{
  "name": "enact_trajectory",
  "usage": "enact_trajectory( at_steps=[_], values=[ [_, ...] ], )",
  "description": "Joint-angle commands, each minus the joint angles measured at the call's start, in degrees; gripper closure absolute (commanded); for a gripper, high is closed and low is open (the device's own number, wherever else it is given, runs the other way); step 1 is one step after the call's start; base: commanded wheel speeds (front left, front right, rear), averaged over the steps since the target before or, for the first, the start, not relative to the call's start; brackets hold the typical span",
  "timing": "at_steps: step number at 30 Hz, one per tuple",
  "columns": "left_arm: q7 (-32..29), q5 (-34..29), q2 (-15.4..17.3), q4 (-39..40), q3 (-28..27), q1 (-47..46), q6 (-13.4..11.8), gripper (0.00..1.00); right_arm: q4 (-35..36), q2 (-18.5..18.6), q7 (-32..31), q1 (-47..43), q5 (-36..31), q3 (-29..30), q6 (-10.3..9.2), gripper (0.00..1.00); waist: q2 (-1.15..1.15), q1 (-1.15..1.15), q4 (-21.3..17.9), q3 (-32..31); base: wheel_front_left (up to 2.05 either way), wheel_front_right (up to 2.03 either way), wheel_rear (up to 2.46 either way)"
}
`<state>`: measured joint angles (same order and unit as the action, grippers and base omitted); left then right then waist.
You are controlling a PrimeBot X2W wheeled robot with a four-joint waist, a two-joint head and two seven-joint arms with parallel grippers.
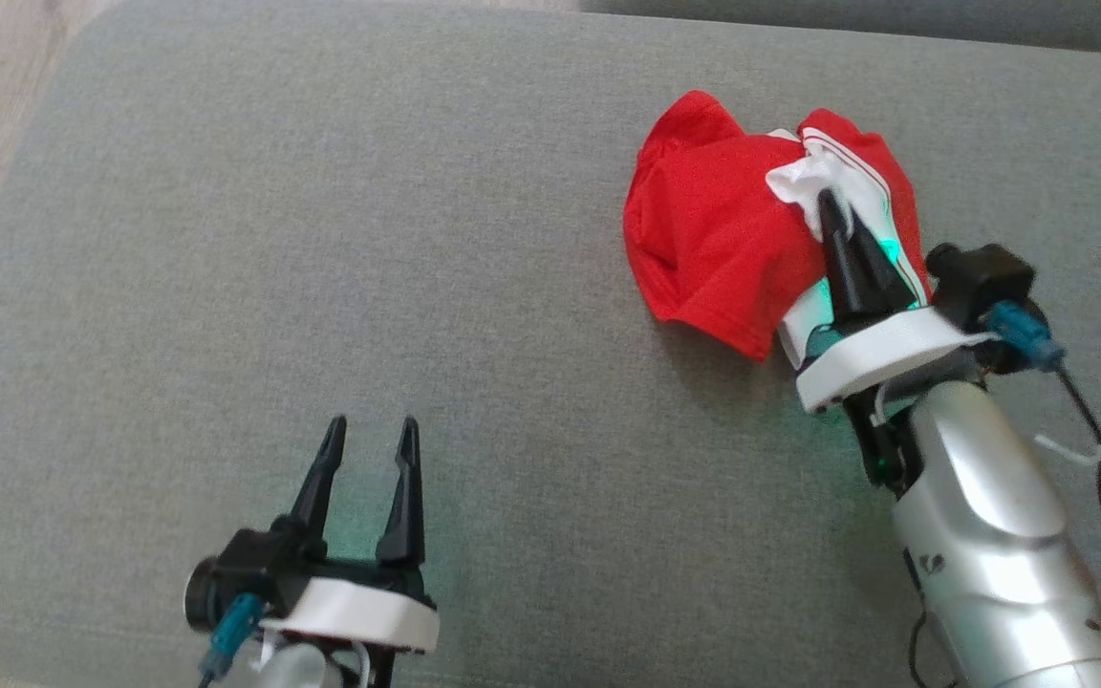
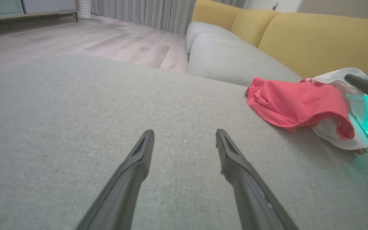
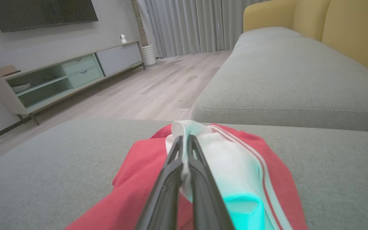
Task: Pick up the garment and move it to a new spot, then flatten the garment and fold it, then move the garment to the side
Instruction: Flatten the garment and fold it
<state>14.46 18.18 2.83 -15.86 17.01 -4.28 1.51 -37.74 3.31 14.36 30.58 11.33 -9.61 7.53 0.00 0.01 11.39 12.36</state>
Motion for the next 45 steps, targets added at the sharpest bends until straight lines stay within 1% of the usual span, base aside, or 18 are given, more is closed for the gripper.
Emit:
enact_trajectory(
  at_steps=[1,4,6,9,12,16,24,28,33,34,36,39,42,45],
  values=[
    [0.5,-0.3,0.1,2.3,-1.2,-2.5,-0.4,0.00,2.6,-0.4,0.6,2.0,0.5,-0.5,-0.04,1.00,0.00,-0.01,-0.2,-0.1,0.00,0.00,0.00],
    [0.5,-0.6,0.1,2.9,-0.7,-3.0,-0.6,0.00,6.5,-0.4,0.6,3.7,0.2,0.9,-0.04,1.00,0.00,-0.01,-0.9,-0.4,0.00,0.00,0.00],
    [0.5,-0.9,0.1,2.7,-0.3,-3.2,-0.5,0.00,9.4,0.6,0.6,6.2,-0.2,1.1,-0.04,1.00,0.00,-0.01,-1.2,-0.8,0.00,0.00,0.00],
    [0.5,-1.3,0.1,2.0,0.2,-3.1,-0.1,0.00,13.4,2.5,0.6,11.5,0.9,-0.2,-0.04,1.00,0.00,-0.01,-1.0,-2.1,0.00,0.00,0.00],
    [0.5,-1.3,0.1,1.6,1.0,-2.7,0.6,0.00,15.8,4.9,0.6,17.7,2.5,-2.3,-0.04,1.00,0.00,-0.01,0.4,-3.4,0.00,0.00,0.00],
    [0.5,-0.8,0.1,1.5,2.5,-1.5,0.9,0.00,14.8,7.8,0.6,25.1,2.8,-5.3,-0.04,1.00,0.00,-0.01,4.0,-4.4,0.00,0.00,0.00],
    [0.5,0.1,0.1,0.4,2.9,1.9,0.5,0.00,10.4,10.7,0.6,36.1,1.6,-11.5,-0.04,1.00,0.00,-0.01,12.3,-5.5,0.00,0.00,0.00],
    [0.5,-0.2,0.1,-0.1,1.8,3.4,0.6,0.00,9.3,12.3,0.6,38.4,2.0,-11.1,-0.04,1.00,0.00,-0.01,14.5,-5.9,0.00,0.00,0.00],
    [0.5,-0.3,0.0,-0.3,0.2,4.7,0.6,0.00,8.3,15.6,0.6,36.4,1.4,-7.8,-0.04,1.00,0.00,-0.01,14.2,-5.9,0.00,0.00,0.00],
    [0.5,-0.3,0.0,-0.3,0.2,4.7,0.6,0.00,8.3,15.6,0.6,36.4,1.4,-7.8,-0.04,1.00,0.00,-0.01,14.2,-5.9,0.00,0.00,0.00],
    [0.5,-0.1,0.0,-0.2,0.0,4.7,0.6,0.00,7.2,17.5,0.6,33.5,0.9,-6.3,-0.04,1.00,0.00,-0.01,13.4,-5.8,0.00,0.00,0.00],
    [0.5,0.2,0.0,0.1,0.3,4.4,0.5,0.00,6.7,20.6,0.6,27.1,0.9,-2.4,-0.04,1.00,0.00,-0.01,12.1,-5.6,0.00,0.00,0.00],
    [0.5,0.3,0.0,0.4,0.2,4.0,0.3,0.00,6.4,23.3,0.6,18.3,1.3,1.4,-0.04,1.00,0.00,-0.01,10.2,-5.4,0.00,0.00,0.00],
    [0.5,-0.1,0.0,0.1,-0.2,3.8,0.4,0.00,6.7,24.1,0.6,8.5,1.8,5.5,-0.04,1.00,0.00,-0.01,7.9,-5.4,0.00,0.00,0.00]
  ],
)
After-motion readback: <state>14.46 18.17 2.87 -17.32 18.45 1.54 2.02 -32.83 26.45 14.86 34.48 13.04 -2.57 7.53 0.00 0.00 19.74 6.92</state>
